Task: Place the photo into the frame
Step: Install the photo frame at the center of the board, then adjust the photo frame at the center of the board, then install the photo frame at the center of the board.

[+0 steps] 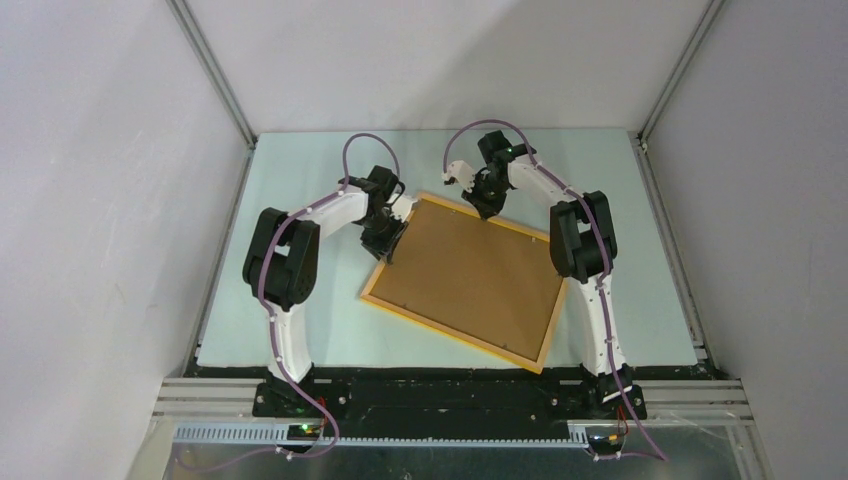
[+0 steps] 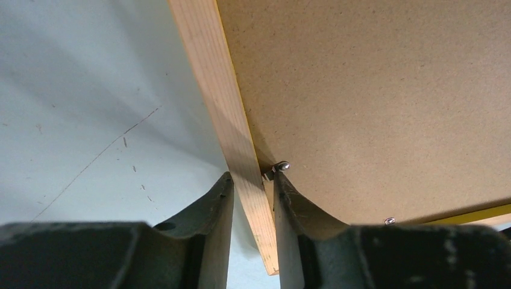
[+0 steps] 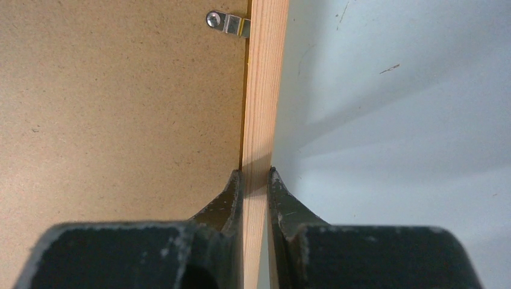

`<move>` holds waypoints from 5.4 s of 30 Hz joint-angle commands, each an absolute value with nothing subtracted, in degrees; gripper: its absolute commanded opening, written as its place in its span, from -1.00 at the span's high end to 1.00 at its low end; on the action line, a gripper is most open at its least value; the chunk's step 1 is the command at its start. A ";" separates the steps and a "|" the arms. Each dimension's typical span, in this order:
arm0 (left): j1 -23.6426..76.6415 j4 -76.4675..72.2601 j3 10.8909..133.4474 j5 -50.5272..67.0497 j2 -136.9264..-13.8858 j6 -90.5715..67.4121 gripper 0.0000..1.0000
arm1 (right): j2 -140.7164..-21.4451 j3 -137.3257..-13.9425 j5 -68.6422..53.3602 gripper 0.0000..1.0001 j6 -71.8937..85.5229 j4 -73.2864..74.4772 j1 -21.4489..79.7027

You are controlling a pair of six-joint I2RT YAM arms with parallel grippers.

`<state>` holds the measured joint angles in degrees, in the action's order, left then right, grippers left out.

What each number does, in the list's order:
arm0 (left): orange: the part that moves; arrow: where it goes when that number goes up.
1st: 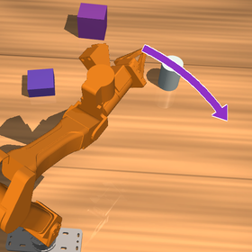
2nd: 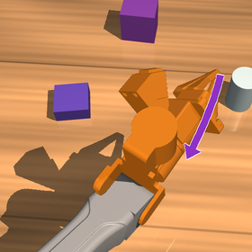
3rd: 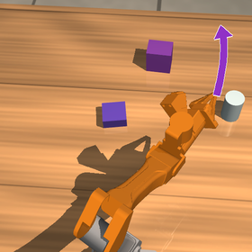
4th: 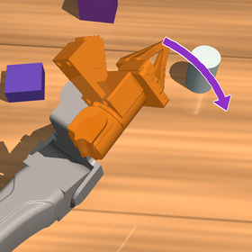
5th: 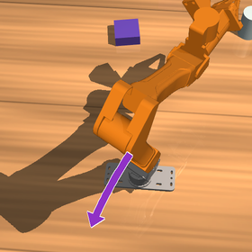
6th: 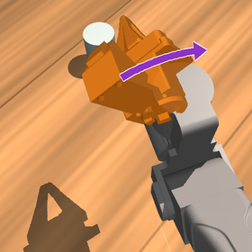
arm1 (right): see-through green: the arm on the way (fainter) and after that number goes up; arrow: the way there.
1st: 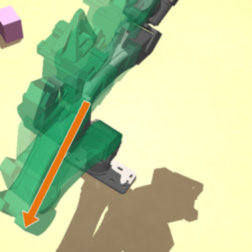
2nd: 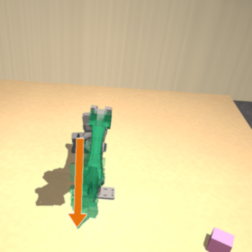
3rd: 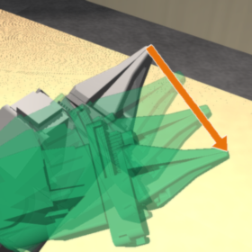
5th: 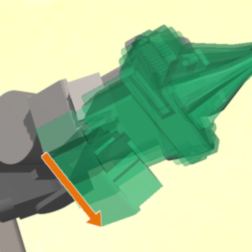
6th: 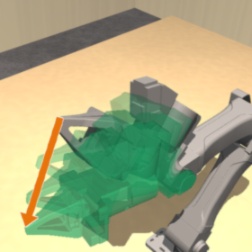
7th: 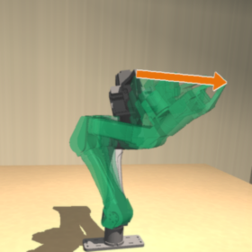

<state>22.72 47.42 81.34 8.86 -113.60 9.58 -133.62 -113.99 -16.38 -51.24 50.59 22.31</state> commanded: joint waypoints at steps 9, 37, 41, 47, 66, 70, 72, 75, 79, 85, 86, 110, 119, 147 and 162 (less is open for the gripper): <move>23.76 46.19 81.94 6.32 -111.74 15.41 0.32 | -132.63 -112.15 -17.93 1.00 -51.33 51.94 23.82; 21.58 46.49 94.23 13.21 -117.66 4.75 -0.62 | -122.92 -109.57 -23.31 0.15 -38.78 51.86 19.39; 21.36 46.46 97.07 13.44 -120.68 3.50 -0.49 | -118.00 -104.60 -23.55 0.11 -35.41 50.66 17.56; 20.96 46.44 99.40 13.37 -123.28 2.19 -0.33 | -109.50 -93.97 -21.58 0.07 -30.26 48.68 14.35; 18.27 45.78 99.02 11.77 -125.48 -3.64 0.57 | -92.13 -70.66 -23.47 0.00 -19.17 46.87 -1.34; 17.22 45.30 97.62 11.68 -124.83 -4.70 0.97 | -92.10 -68.51 -19.91 -0.02 -16.11 46.42 -3.42; 16.70 44.99 96.84 11.81 -124.42 -5.12 0.99 | -92.73 -67.99 -19.40 -0.02 -15.19 46.45 -4.69; 15.83 44.35 95.13 12.02 -123.75 -5.69 1.00 | -94.40 -67.61 -19.52 -0.02 -14.42 46.58 -6.49; 14.31 43.33 92.63 12.18 -122.20 -6.67 1.00 | -96.73 -67.54 -19.83 -0.02 -13.65 46.18 -8.47; 11.50 41.00 87.00 13.74 -118.62 -8.72 1.00 | -100.65 -67.62 -20.71 -0.01 -12.41 44.40 -8.79; 11.11 40.67 86.26 14.05 -117.37 -8.89 1.00 | -100.95 -67.70 -20.95 -0.01 -12.27 43.93 -8.79; 8.97 26.11 60.39 21.91 -106.59 -21.11 1.00 | -114.78 -81.04 -30.27 -0.06 -5.86 39.97 1.34; 8.97 25.24 60.03 21.80 -105.73 -21.35 1.00 | -116.65 -83.59 -23.75 0.00 -5.42 40.69 3.24; 8.63 24.43 60.22 21.96 -104.40 -20.57 1.00 | -114.00 -80.62 -15.50 0.54 -8.98 40.05 7.48; 7.65 24.39 60.59 22.73 -104.06 -20.29 1.00 | -115.03 -81.39 -14.63 0.43 -17.89 44.14 10.38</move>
<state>7.77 20.93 62.54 19.59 -104.14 -18.02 -113.99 -81.54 -11.81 -11.64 42.02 6.83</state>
